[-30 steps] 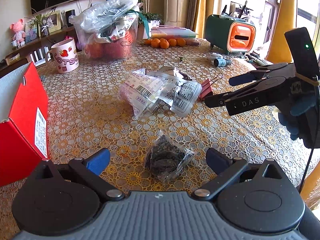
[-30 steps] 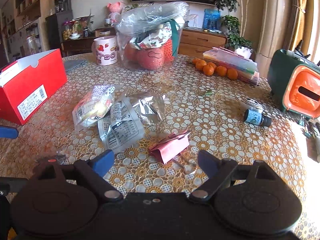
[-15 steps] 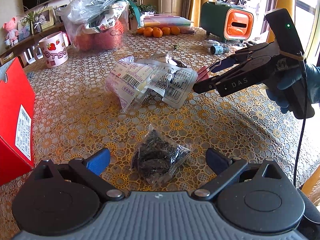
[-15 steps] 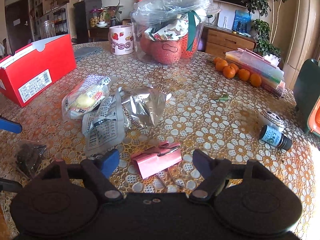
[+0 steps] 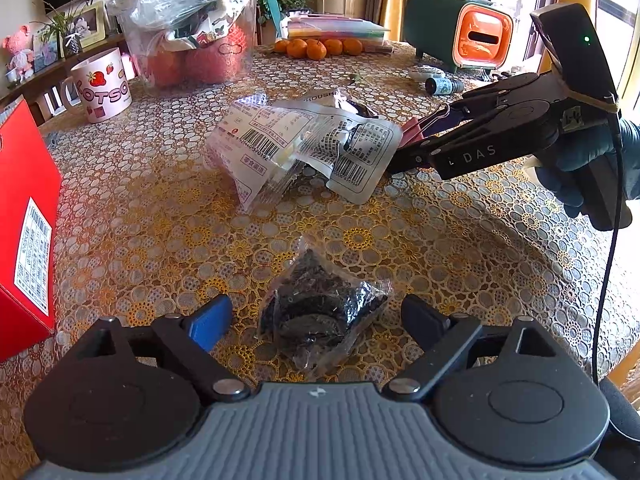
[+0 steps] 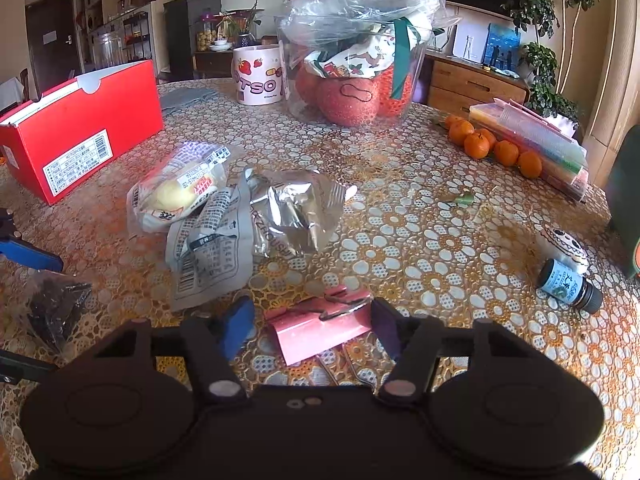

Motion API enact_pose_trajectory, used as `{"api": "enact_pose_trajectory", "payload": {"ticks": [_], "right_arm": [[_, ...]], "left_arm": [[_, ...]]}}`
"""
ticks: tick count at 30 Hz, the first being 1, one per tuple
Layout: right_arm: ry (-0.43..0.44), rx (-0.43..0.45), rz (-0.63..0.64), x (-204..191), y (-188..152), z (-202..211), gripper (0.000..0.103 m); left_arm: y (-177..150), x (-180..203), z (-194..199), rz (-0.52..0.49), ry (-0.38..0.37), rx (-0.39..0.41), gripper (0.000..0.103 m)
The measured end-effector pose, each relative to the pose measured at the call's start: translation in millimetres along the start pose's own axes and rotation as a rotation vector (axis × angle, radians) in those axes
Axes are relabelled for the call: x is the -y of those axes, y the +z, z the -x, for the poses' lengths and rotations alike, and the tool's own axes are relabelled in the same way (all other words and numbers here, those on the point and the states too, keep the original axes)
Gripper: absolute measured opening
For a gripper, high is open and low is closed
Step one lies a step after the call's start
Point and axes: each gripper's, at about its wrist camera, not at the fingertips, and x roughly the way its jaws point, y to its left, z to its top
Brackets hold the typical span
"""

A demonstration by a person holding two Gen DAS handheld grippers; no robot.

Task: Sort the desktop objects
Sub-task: 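Grasp the black bag with the left tool while the right tool grasps the pink clip, then carry the black bag and pink clip with both tools over the red box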

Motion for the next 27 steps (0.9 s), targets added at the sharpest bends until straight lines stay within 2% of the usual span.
{"api": "enact_pose_trajectory", "payload": {"ticks": [5, 10, 13, 20, 27], "right_arm": [[-0.007, -0.006, -0.007, -7, 0, 3, 0.058], [-0.024, -0.014, -0.014, -16, -2, 6, 0.058], [-0.039, -0.02, -0.03, -22, -2, 8, 0.058], [-0.106, -0.062, -0.12, -32, -5, 14, 0.058], [-0.125, -0.07, -0.196, -52, -7, 21, 0.058]], "left_arm": [[1, 0, 1, -0.007, 0.005, 0.006, 0.08], [0, 1, 3, -0.016, 0.007, 0.007, 0.073], [0, 3, 5, -0.025, -0.002, 0.012, 0.065], [0, -2, 7, -0.011, 0.0, 0.019, 0.048], [0, -16, 11, 0.044, 0.027, 0.0, 0.042]]}}
